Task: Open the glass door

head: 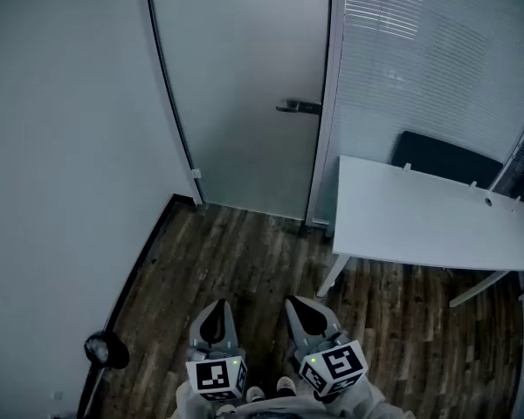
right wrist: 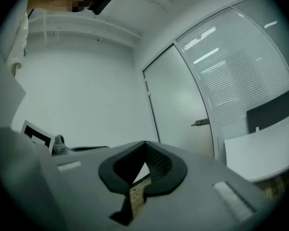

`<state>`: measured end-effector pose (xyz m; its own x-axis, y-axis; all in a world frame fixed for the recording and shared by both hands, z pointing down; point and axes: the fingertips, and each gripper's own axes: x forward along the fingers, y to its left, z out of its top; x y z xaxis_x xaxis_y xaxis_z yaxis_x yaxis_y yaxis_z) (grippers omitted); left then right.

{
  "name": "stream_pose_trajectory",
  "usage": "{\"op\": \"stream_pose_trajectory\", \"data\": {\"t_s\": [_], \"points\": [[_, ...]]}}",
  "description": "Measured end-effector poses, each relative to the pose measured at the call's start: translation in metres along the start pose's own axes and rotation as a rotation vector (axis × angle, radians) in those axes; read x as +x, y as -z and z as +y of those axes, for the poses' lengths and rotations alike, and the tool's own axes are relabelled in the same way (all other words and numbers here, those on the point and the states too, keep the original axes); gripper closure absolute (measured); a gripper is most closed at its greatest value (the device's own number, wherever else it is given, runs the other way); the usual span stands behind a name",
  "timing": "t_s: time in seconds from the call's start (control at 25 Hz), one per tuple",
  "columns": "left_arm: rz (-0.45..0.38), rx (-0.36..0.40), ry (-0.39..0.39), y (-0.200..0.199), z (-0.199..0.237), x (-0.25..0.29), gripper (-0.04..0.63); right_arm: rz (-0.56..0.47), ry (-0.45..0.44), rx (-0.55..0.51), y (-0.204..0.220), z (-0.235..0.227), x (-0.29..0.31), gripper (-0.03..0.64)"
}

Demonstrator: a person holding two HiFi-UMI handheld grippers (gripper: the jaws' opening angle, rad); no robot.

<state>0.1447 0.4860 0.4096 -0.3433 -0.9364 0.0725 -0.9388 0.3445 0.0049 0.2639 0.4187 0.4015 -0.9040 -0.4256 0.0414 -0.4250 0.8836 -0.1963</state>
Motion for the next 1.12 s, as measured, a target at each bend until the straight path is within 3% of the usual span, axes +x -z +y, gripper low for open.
{"op": "stream_pose_trajectory", "data": {"t_s": [0.52,0.84,1.12], "points": [[0.023,0.052,-0.010,0.010,-0.034,0.016,0.591,-0.035,-0.028,0.024,-0.004,-0.039,-0.010,0.612],[0.007,0.043,-0.023,0.014,0.000,0.055,0.591,-0.028,-0.023,0.033,-0.001,-0.049,0.038,0.612],[0.029,0.010,0.020,0.021,0.045,0.141,0.591,-0.008,0.030,0.023,-0.005,-0.074,0.126,0.612]]}}
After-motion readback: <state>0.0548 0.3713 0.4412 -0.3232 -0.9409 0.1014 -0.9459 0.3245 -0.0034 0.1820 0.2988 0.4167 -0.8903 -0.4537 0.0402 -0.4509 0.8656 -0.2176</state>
